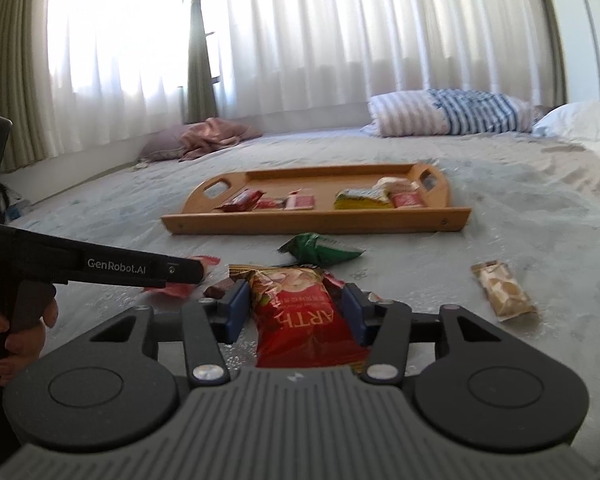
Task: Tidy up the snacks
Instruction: 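Grasp the red-and-white candy packet with the left tool while the right tool grasps the red chip bag, then carry the candy packet over the tray with the left tool while the right tool carries the chip bag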
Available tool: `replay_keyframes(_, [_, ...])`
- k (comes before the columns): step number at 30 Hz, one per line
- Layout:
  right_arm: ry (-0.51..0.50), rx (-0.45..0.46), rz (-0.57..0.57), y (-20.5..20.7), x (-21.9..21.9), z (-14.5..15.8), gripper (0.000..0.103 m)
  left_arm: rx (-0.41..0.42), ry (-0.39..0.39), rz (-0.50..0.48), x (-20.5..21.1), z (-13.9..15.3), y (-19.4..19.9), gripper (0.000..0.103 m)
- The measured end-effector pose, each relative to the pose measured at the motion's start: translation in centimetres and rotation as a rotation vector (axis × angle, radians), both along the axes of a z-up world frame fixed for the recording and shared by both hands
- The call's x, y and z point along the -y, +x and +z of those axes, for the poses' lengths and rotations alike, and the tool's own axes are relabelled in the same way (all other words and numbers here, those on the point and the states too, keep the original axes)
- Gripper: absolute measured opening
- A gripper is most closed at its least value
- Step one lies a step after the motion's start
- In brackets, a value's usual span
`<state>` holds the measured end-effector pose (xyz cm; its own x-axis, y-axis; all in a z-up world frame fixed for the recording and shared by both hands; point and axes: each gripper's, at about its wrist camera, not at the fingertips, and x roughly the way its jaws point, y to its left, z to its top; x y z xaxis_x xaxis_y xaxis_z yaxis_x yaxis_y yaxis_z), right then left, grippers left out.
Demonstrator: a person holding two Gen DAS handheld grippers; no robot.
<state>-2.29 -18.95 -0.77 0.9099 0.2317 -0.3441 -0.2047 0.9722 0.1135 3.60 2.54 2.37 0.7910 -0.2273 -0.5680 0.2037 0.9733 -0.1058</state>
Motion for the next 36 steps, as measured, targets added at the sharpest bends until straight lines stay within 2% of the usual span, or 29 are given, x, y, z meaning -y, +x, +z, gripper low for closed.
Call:
replay_keyframes(4, [-0.008, 0.010, -0.016, -0.1, -0.3, 0.3, 0.051, -0.035, -0.038, 0.027, -0.2, -0.5, 0.7, 0.044])
replay_keyframes(6, [-0.004, 0.013, -0.015, -0.2, -0.3, 0.5, 0.051, -0.045, -0.046, 0.025, -0.1, -0.7, 0.8, 0.034])
replay_keyframes(9, [0.005, 0.019, -0.021, -0.3, -0.2, 0.8, 0.050, -0.017, -0.030, 0.028, 0.3, -0.5, 0.4, 0.029])
replay_keyframes(16, [0.059, 0.055, -0.042, -0.5, 0.6, 2.0, 0.049, 0.024, -0.008, -0.007, 1.0, 0.6, -0.1, 0.029])
replay_keyframes(26, [0.028, 0.062, -0.075, 0.3, 0.6, 2.7, 0.046, 0.038, -0.038, 0.018, 0.2, 1.7, 0.2, 0.029])
replay_keyframes(36, [0.047, 0.064, -0.113, 2.5, 1.5, 3.6, 0.045, 0.063, -0.052, 0.048, -0.8, 3.2, 1.9, 0.029])
